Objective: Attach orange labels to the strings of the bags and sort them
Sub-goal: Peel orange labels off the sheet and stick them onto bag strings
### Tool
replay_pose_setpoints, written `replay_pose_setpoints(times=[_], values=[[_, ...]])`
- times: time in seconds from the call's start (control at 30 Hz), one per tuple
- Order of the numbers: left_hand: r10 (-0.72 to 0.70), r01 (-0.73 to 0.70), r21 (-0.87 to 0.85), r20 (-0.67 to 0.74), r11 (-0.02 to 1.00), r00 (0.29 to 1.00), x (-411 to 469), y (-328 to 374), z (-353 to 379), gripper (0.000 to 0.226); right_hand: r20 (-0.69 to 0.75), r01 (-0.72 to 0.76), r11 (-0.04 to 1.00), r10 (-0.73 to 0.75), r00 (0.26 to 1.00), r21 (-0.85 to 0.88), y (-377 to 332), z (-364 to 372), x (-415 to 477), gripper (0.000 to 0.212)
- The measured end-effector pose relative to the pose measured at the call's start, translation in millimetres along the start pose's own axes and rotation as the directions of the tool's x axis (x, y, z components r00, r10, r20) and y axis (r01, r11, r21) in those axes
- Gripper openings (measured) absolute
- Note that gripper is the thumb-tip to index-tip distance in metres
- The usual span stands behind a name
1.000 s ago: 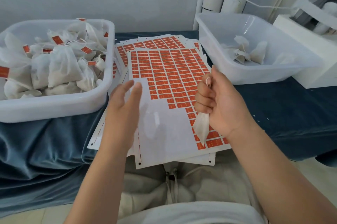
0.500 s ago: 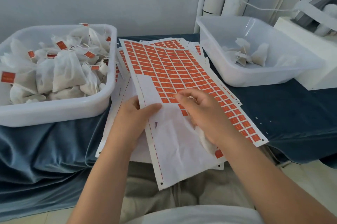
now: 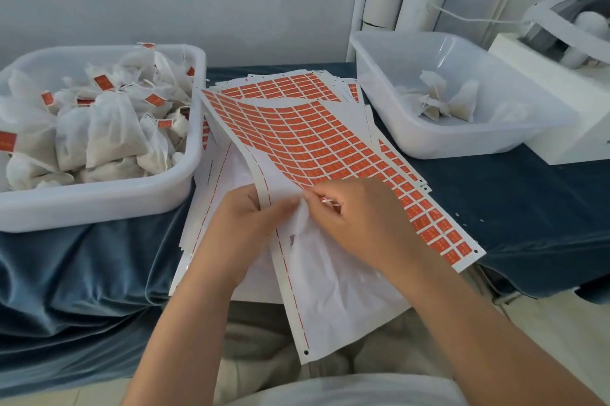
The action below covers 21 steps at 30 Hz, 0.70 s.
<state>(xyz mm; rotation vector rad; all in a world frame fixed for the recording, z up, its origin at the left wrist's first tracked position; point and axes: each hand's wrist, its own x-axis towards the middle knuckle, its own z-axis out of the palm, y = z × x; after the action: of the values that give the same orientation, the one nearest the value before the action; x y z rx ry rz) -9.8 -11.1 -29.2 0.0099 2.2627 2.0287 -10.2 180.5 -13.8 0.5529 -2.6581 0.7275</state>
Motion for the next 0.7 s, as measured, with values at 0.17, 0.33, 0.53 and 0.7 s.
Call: replay_pose_setpoints(times=[0.17, 0.33, 0.53, 0.7], values=[[-0.019, 0.021, 0.089, -0.025, 0.996, 0.999, 0, 1, 3, 0.012, -0.016, 0.031, 0.996, -0.033, 0.999, -0.088, 2, 4, -3, 0.028], [-0.031, 0.04, 0.174, -0.056, 0.984, 0.998, -2, 3, 3, 0.014, 0.046, -0.002, 0.999, 0.004, 0.999, -0.047, 2, 4, -2, 0.025], [0.007, 0.015, 0.303, -0.073, 0.953, 0.997, -2, 5, 5, 0.051, 0.128, -0.005, 0.995, 0.017, 0.992, -0.095, 1, 7, -2, 0.022], [-0.1, 0.116, 0.214, -0.087, 0.97, 0.991, -1, 10, 0, 0.041, 0.072, -0.118, 0.991, 0.113, 0.991, 0.07, 16, 4, 4, 0.027]])
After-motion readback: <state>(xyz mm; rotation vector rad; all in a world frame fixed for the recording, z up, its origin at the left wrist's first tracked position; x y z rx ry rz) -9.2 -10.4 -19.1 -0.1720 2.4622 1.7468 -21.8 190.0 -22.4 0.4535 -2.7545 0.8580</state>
